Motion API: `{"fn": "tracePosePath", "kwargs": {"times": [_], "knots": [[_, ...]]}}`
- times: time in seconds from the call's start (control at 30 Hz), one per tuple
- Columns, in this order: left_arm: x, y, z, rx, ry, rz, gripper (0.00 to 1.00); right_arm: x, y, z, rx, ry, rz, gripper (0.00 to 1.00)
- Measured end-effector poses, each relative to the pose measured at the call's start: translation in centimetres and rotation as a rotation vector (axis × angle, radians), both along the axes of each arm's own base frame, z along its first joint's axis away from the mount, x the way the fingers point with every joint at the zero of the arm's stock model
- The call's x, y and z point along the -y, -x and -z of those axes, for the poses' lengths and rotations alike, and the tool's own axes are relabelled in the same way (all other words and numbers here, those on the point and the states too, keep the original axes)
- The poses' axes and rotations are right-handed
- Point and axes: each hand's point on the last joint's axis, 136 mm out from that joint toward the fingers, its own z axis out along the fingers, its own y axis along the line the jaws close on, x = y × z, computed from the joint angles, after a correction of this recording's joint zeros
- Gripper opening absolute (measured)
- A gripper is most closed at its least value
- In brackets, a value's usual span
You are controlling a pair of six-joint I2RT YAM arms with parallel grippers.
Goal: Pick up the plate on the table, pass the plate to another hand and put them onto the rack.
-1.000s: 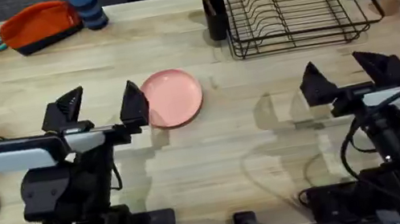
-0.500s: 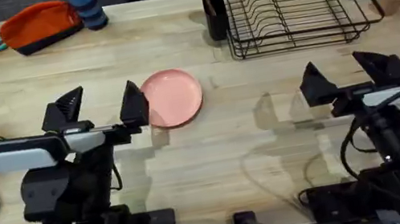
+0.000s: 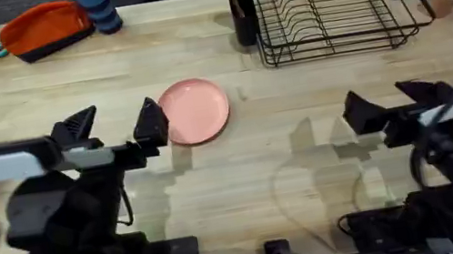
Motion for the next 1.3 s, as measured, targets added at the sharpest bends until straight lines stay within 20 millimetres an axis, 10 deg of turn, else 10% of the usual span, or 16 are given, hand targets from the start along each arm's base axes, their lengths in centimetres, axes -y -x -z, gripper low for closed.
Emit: {"fn": "tracePosePath", "kwargs": {"times": [0.37, 0.67, 1.3], "knots": [[0.5, 0.8, -3.0, -0.288, 0.057, 0.01, 0.993, -1.6, 1.5, -6.2, -0.087, -0.088, -0.067, 0.998], [0.5, 0.8, -10.8, -0.565, 0.064, 0.002, 0.993, -2.7, 0.7, -10.1, -0.398, -0.148, -0.097, 0.998], [0.5, 0.0, -10.3, -0.611, 0.067, -0.001, 0.992, -2.7, 0.3, -10.2, -0.4, -0.148, -0.097, 0.998]]}}
